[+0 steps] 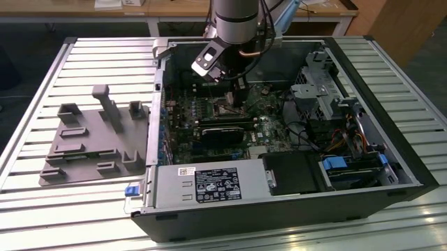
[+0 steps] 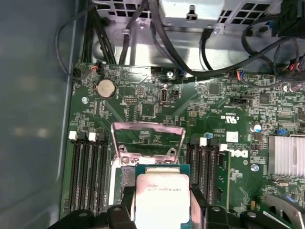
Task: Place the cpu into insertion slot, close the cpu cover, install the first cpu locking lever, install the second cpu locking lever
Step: 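Place the cpu into insertion slot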
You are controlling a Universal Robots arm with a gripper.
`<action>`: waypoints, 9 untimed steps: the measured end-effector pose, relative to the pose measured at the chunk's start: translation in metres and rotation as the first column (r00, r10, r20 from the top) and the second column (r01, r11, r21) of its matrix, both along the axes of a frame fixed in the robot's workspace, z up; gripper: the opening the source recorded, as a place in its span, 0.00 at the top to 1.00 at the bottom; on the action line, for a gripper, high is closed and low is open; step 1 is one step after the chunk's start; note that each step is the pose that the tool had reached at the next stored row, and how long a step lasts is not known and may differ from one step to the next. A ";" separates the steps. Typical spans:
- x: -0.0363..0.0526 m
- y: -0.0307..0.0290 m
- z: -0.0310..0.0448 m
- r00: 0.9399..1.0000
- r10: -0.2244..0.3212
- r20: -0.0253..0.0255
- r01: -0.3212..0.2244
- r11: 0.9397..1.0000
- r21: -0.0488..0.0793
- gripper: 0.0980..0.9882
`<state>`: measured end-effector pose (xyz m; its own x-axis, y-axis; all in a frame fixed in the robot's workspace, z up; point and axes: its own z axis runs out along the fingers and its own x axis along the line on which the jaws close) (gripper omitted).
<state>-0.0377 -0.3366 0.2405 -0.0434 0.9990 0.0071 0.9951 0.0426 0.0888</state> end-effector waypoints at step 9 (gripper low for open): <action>-0.0044 0.0072 -0.0065 0.999 -0.035 0.000 0.035 0.999 -0.009 0.51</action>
